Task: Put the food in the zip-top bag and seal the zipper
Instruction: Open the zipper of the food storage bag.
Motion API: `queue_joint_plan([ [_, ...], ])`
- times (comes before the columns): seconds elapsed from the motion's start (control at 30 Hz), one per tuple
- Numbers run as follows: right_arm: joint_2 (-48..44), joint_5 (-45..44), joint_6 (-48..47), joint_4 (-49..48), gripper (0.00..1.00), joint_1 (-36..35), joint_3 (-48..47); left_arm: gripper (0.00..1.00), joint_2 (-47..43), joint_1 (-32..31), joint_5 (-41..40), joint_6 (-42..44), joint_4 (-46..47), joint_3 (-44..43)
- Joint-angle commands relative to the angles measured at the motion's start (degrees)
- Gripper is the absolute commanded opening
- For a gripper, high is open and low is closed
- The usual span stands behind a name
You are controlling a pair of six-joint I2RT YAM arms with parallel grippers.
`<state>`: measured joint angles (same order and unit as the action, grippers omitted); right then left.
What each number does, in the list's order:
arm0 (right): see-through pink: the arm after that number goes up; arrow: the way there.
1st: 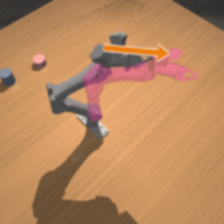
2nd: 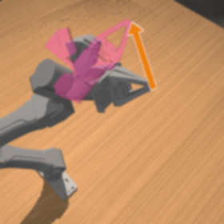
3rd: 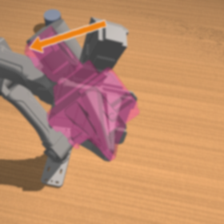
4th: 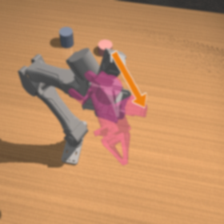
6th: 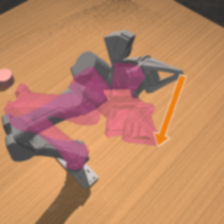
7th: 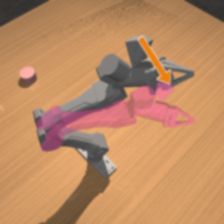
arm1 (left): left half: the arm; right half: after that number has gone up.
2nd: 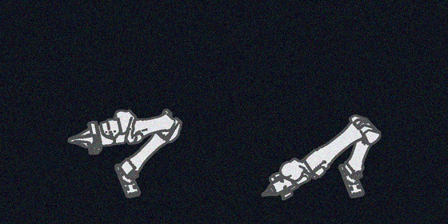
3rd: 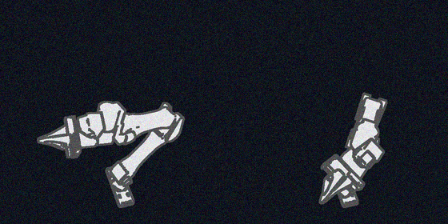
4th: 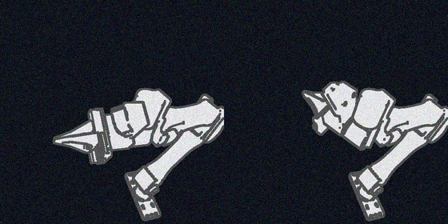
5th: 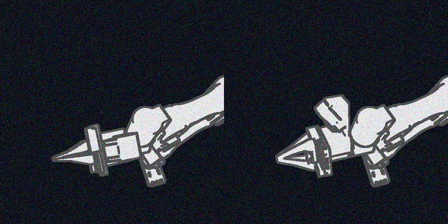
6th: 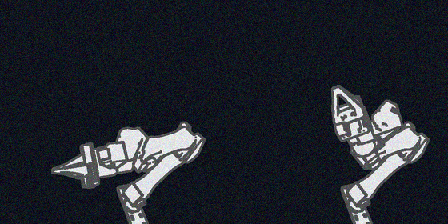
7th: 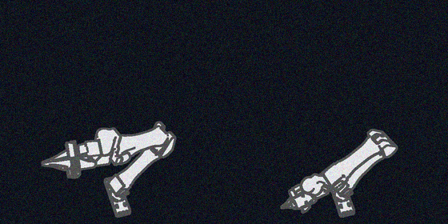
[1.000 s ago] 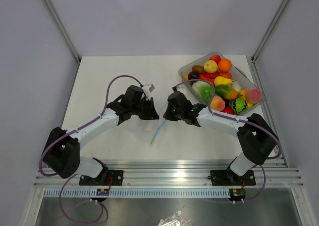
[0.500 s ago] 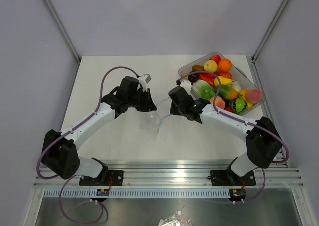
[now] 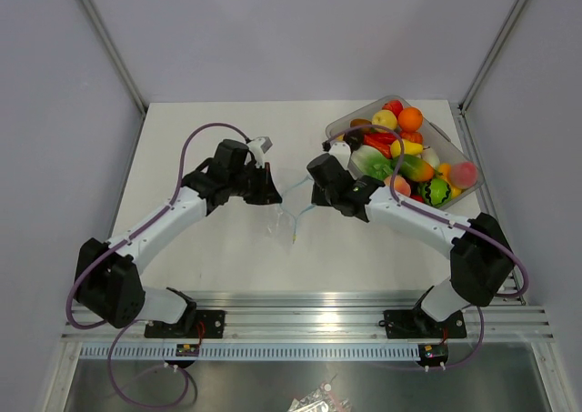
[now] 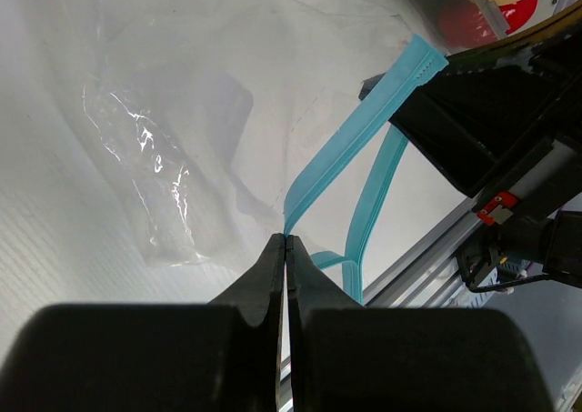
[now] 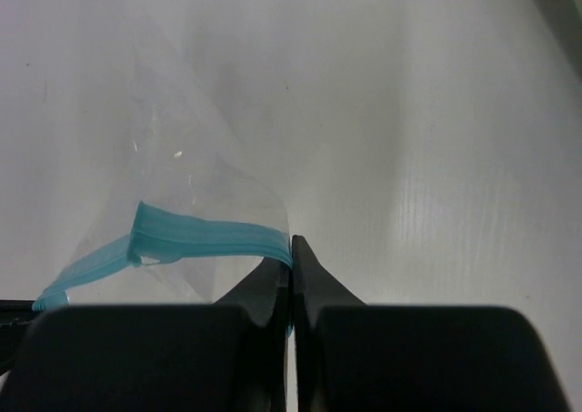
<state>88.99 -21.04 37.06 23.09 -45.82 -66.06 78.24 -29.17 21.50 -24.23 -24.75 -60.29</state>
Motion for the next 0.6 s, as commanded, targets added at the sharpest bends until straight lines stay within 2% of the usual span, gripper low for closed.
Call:
queue_joint_plan([
  [0.0,0.0,-6.6,-1.6,2.2,0.0,-0.5,-4.2,0.0,-1.7,0.2,1.5,1.2,-0.4,0.5],
  [0.13,0.7,-9.5,-3.5,3.4,0.0,-0.5,-5.3,0.0,-2.5,0.3,0.3,2.4,-1.9,-0.3],
  [0.57,1.2,-10.2,-4.0,3.9,0.0,-0.5,-5.0,0.0,-4.1,2.4,-0.2,4.2,-4.8,-3.7],
])
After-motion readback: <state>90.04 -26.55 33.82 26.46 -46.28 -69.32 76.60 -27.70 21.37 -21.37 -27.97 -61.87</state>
